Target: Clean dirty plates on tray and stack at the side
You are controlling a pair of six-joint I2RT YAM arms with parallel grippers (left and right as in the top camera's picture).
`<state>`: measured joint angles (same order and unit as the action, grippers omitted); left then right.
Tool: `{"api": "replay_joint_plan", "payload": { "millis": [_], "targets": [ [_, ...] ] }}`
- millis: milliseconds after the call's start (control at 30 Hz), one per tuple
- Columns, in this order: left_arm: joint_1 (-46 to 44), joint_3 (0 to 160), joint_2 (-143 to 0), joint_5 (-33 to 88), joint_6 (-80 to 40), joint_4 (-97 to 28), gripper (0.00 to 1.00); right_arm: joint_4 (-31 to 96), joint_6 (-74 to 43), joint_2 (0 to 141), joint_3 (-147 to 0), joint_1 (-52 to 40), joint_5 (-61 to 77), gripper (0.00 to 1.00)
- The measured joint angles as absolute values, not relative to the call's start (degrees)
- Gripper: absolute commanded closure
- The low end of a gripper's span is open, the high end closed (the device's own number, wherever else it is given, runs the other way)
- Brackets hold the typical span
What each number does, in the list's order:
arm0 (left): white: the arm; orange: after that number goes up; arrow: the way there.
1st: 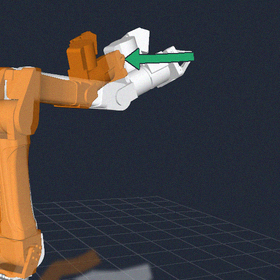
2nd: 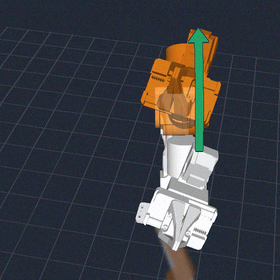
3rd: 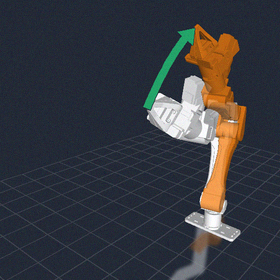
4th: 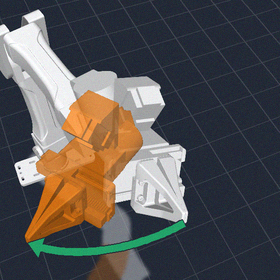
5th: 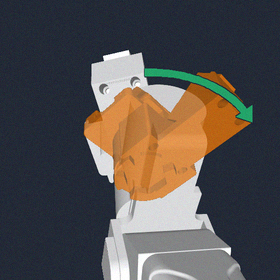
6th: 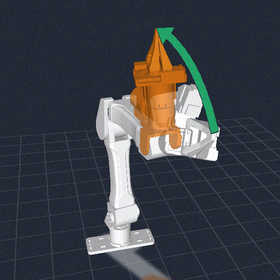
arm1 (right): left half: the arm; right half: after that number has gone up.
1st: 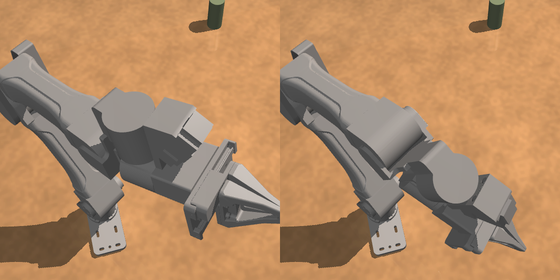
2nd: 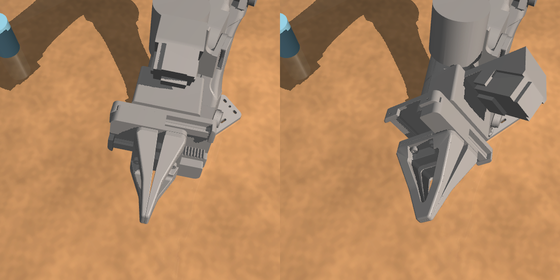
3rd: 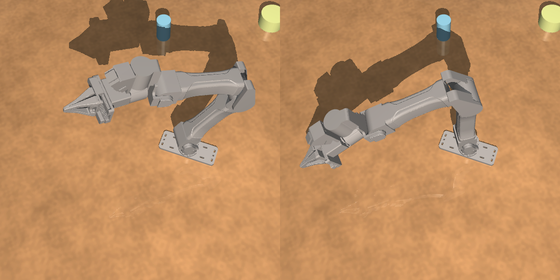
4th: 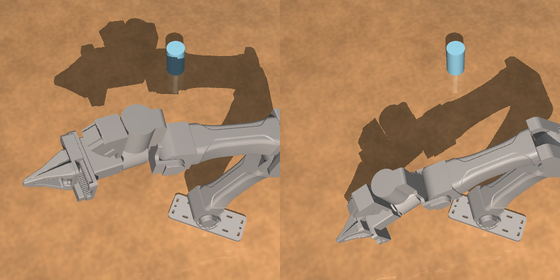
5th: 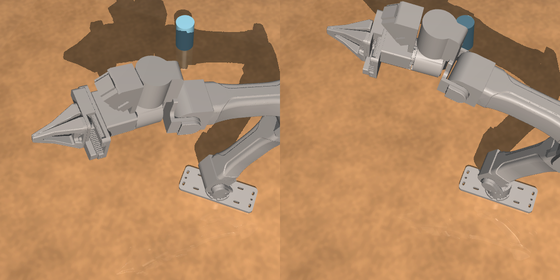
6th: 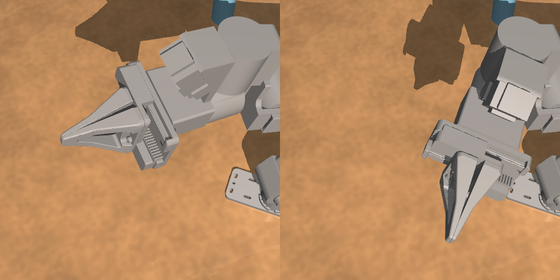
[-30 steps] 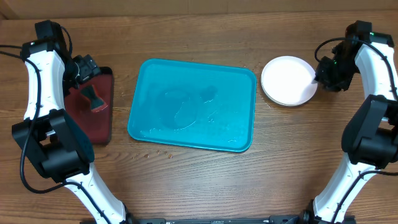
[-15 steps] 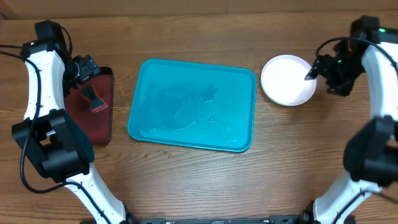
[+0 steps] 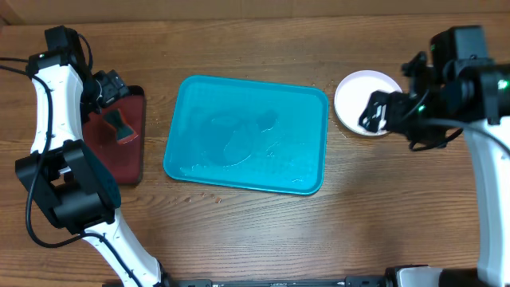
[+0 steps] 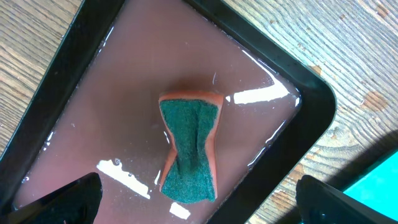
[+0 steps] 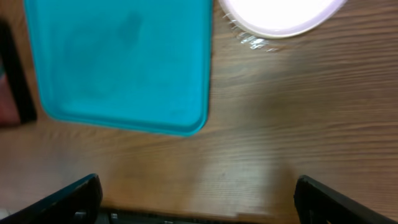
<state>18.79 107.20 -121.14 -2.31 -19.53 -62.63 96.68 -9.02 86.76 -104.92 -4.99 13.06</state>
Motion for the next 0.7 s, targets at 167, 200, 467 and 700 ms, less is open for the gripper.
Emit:
{"api": "replay_joint_plan", "payload": {
  "millis": [167,200,467,700],
  "targets": [
    [18.79,107.20,-121.14,-2.31,-19.53,-62.63,0.00,97.17,-9.02,82.78,-104.92,-10.66,16.51,0.00],
    [18.79,107.20,-121.14,-2.31,-19.53,-62.65,0.00,97.19,-9.02,82.41,-104.92,-11.14,17.89,0.00],
    [18.79,107.20,-121.14,-2.31,-19.53,-62.63,0.00,97.12,-8.97,82.28,-104.92,-12.10,21.50,0.00],
    [18.79,107.20,-121.14,-2.31,-19.53,-62.65,0.00,97.17,-7.27,82.28,-104.92,-12.10,20.12,0.00]
  ]
}}
